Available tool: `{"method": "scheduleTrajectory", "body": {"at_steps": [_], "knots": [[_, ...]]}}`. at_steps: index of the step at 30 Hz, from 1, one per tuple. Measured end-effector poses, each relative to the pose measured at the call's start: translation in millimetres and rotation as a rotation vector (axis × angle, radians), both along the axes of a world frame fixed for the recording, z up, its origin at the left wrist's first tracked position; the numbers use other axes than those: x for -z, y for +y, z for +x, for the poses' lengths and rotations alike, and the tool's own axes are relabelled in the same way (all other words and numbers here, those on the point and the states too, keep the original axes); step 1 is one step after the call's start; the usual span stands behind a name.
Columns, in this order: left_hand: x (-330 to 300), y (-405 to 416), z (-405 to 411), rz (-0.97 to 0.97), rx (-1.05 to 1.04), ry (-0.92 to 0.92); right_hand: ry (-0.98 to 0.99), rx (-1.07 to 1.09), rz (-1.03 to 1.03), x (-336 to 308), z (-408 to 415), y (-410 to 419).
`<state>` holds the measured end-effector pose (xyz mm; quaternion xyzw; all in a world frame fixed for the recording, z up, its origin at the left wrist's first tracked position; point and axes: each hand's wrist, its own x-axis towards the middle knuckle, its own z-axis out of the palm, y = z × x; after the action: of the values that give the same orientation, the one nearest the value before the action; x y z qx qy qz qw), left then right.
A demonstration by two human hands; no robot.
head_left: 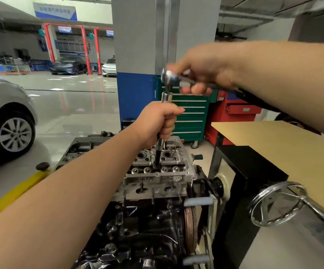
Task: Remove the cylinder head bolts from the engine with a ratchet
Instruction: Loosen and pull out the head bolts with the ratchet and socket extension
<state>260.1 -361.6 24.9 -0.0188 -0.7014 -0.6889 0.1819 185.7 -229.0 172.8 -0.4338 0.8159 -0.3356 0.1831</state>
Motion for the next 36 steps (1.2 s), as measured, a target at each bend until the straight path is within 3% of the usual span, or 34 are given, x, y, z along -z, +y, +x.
{"method": "scheduleTrajectory", "body": {"at_steps": [3, 5, 14, 16, 23, 33, 34, 36], "knots": [[1, -3, 1, 0.016, 0.007, 0.005, -0.12, -0.007, -0.41, -22, -18, 18], [2, -4, 2, 0.024, 0.005, 0.015, -0.081, 0.01, -0.523, -20, -39, 30], [2, 3, 1, 0.013, -0.035, 0.014, 0.464, 0.183, 0.171, 153, -148, 65], [3, 3, 0, 0.015, -0.046, 0.022, 0.483, 0.264, 0.241, 191, -171, 71], [4, 3, -1, 0.005, -0.052, 0.032, 0.563, 0.506, 0.363, 258, -222, 100], [1, 8, 4, -0.028, -0.077, 0.041, 0.708, 0.488, 0.511, 259, -190, 103], [0, 8, 5, -0.032, -0.075, 0.042, 0.743, 0.491, 0.469, 250, -175, 96], [1, 9, 7, -0.047, -0.064, 0.053, 0.698, 0.405, 0.12, 229, -137, 74]]}}
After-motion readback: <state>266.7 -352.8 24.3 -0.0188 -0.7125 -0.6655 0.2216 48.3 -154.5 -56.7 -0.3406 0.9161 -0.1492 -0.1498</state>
